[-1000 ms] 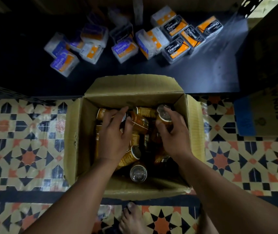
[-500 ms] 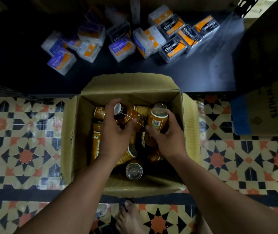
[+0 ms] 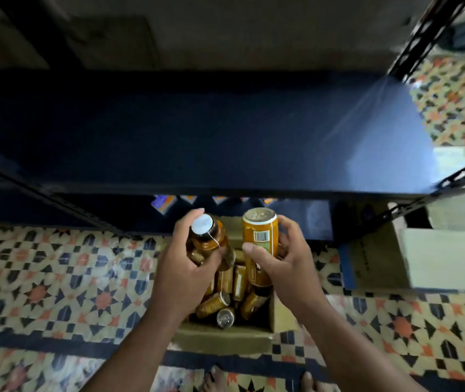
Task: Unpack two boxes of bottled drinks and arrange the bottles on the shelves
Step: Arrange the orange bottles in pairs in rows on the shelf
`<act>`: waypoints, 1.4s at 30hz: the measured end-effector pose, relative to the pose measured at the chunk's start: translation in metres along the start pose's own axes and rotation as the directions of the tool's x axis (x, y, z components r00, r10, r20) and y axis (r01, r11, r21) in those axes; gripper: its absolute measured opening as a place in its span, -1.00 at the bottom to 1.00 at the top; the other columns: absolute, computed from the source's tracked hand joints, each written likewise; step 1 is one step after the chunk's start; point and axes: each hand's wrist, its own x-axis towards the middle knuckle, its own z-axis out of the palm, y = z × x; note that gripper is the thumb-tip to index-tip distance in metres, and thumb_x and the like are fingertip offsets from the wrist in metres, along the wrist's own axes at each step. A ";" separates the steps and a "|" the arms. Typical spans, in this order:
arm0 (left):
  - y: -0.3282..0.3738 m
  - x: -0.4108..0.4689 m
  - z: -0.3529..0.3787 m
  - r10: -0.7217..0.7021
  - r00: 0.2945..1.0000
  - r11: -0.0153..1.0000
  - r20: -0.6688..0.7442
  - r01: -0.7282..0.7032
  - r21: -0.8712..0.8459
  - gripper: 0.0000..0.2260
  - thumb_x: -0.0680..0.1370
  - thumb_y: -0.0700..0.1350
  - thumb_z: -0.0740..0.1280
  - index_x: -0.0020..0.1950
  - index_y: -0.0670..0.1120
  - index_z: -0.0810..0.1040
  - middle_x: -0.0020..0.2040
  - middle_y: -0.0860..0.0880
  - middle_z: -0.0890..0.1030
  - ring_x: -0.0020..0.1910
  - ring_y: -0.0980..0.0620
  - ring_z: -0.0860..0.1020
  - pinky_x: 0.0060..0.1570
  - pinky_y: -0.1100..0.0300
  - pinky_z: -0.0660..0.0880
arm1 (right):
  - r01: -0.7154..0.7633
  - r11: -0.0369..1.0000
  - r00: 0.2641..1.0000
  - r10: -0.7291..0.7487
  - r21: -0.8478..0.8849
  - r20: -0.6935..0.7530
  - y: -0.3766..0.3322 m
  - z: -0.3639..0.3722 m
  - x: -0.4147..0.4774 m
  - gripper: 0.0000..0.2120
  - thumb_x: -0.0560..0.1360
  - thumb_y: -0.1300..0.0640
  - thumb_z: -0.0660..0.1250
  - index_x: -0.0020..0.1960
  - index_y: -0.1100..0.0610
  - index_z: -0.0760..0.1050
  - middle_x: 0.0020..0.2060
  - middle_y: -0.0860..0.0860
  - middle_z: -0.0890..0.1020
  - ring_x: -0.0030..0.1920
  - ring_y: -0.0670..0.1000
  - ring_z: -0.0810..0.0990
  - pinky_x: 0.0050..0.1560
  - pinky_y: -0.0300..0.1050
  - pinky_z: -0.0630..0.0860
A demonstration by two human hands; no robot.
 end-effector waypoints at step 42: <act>0.431 0.093 -0.160 0.441 0.898 0.898 0.018 -0.441 -0.005 -0.34 0.51 -0.02 0.51 0.49 0.28 0.27 0.33 0.19 0.45 0.24 0.26 0.47 0.20 0.27 0.38 | 0.101 0.724 0.828 -0.441 -0.682 -0.346 -0.447 -0.067 -0.041 -0.61 0.43 -0.27 0.49 0.10 -0.12 0.46 -0.13 -0.12 0.61 -0.12 0.04 0.59 -0.15 -0.05 0.51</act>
